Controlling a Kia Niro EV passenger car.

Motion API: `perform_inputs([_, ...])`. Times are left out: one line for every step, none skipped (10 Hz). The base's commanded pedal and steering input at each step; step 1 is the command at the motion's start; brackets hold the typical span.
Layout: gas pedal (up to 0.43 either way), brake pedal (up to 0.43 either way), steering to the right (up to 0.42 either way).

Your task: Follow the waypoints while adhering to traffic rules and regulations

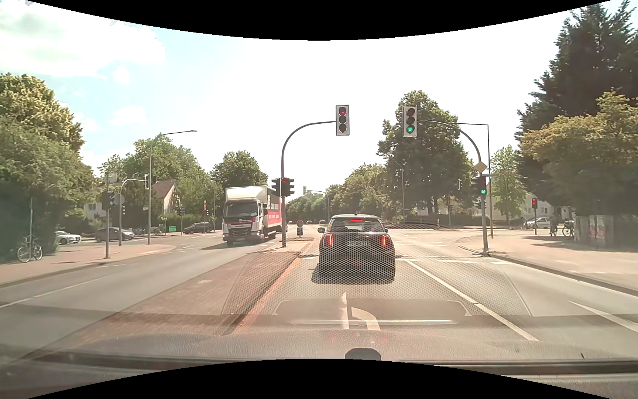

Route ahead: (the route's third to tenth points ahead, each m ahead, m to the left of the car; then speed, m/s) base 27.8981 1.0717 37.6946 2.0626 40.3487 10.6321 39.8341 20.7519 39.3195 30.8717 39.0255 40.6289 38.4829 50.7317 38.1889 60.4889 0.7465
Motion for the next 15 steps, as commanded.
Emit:
perform_inputs([0.0,0.079,-0.003])
perform_inputs([0.0,0.079,-0.003])
perform_inputs([0.0,0.085,-0.003])
perform_inputs([0.0,0.085,-0.003])
perform_inputs([0.0,0.098,-0.003])
perform_inputs([0.0,0.098,-0.003])
perform_inputs([0.0,0.098,-0.003])
perform_inputs([0.0,0.104,-0.003])
perform_inputs([0.0,0.116,-0.003])
perform_inputs([0.0,0.134,-0.003])
perform_inputs([0.0,0.146,-0.003])
perform_inputs([0.0,0.152,-0.003])
perform_inputs([0.0,0.152,-0.003])
perform_inputs([0.0,0.159,-0.003])
perform_inputs([0.0,0.159,-0.003])
